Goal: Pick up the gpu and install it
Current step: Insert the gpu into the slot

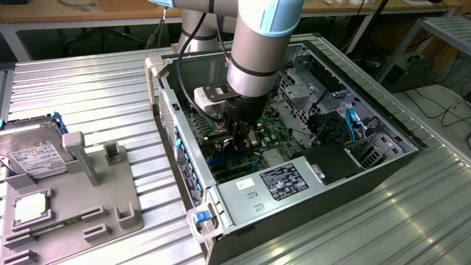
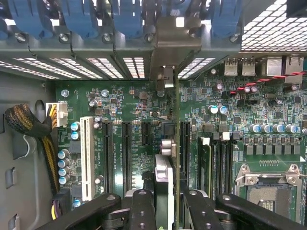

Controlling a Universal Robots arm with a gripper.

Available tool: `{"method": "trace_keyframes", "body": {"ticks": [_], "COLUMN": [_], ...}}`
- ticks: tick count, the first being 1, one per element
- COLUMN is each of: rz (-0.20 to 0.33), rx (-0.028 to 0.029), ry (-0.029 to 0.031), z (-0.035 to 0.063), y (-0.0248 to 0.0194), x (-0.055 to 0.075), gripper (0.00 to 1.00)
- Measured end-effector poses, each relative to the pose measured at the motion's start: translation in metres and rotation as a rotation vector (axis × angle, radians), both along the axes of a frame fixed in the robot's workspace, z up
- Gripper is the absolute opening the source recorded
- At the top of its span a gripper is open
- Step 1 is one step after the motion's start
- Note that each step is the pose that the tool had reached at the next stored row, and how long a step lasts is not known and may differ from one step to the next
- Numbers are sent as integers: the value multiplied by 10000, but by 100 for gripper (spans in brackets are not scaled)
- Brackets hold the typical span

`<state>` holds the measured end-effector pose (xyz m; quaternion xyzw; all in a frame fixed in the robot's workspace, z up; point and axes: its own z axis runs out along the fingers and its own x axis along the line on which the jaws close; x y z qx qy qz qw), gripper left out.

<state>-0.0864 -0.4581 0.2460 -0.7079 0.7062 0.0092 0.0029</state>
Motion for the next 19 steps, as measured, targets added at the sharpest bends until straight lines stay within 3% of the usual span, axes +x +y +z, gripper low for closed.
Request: {"method": "trace_keyframes", "body": {"ticks": [19], "rz": [1], "rx": [0], "ry": [0], "z": [-36], "y": [-9], "x": [0], "gripper": [28]}}
